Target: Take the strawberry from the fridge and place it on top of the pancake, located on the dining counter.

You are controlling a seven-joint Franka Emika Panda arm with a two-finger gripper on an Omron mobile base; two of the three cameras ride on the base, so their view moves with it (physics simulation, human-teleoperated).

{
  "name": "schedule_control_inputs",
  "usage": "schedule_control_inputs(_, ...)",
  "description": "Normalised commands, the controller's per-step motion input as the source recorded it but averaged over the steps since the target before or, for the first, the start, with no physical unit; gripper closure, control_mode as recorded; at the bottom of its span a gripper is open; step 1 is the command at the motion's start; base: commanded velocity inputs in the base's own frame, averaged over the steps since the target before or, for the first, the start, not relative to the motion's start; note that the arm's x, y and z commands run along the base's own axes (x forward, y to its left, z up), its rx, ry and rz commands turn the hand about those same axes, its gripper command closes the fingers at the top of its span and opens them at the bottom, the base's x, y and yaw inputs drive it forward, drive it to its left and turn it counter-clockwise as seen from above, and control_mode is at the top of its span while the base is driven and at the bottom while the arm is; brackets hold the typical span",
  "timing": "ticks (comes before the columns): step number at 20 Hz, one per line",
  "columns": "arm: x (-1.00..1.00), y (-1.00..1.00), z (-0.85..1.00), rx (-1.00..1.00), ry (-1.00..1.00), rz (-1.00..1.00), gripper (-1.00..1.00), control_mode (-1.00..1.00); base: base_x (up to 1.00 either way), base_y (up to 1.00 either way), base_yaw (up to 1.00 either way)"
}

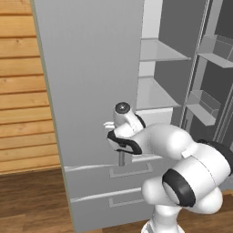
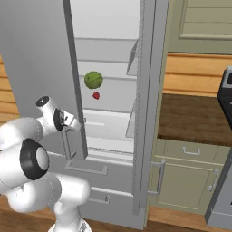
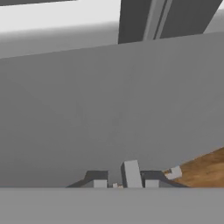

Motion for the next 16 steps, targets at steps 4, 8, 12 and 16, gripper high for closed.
schedule_control_inputs(4, -0.46, 0.28, -0.23, 0.0, 0.02, -0.24, 1.0, -1.0, 0.0, 0.0, 0.0)
schedule_control_inputs(8, -0.54, 0.39, -0.28, 0.0, 0.07, -0.28, 1.0, -1.0, 0.0, 0.0, 0.0)
schedule_control_inputs(12, -0.78, 0.18, -0.25, 0.0, 0.04, -0.11, 1.0, -1.0, 0.0, 0.0, 0.0)
schedule_control_inputs(16, -0.75, 0.41, -0.26, 0.0, 0.0, -0.08, 1.0, -1.0, 0.0, 0.0, 0.0)
